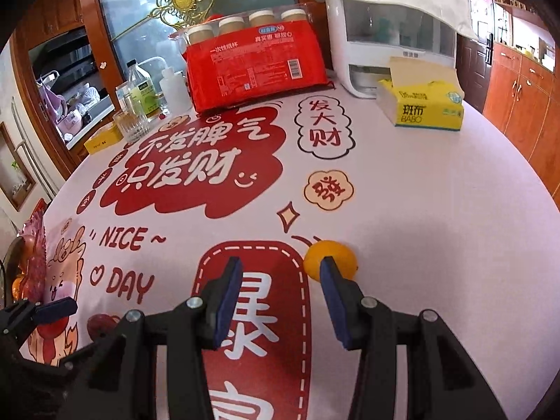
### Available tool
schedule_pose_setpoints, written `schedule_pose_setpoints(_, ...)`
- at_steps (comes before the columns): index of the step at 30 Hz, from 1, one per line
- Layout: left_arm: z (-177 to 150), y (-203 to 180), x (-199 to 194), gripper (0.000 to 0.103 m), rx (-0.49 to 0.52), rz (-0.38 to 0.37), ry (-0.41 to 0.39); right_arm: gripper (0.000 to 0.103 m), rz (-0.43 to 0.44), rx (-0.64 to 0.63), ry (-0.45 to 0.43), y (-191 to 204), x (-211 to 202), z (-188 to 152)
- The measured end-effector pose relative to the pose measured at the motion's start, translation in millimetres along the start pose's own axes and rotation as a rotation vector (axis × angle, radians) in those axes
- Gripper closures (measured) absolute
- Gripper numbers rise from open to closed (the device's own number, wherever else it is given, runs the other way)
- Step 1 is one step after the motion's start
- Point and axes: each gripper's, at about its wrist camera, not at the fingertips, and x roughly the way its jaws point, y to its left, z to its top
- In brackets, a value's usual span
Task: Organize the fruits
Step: 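Withdraw both tools from the bowl toward the lychee and mandarin, then grasp the red lychee with the left tool while the right tool grasps the mandarin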
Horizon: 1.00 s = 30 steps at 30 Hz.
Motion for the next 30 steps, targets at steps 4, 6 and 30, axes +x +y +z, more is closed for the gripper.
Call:
schedule_pose_setpoints(4, -1.9, -1.0, 4.8, 0.029, -0.003, -0.010, 0.004, 0.057, 0.004, 0.006, -0.012, -3.4, -1.7, -2.1)
schedule_pose_setpoints(6, -2.7, -1.6, 7.8, 0.031, -0.004, -0.015, 0.010, 0.057, 0.001, 0.012, -0.016, -4.8, -2.6, -2.4)
schedule_pose_setpoints(30, -5.5, -4.0, 12.5, 0.073, -0.014, 0.018, -0.029, 0.065, -0.120, 0.081, 0.008, -25.2, 20.3, -8.3)
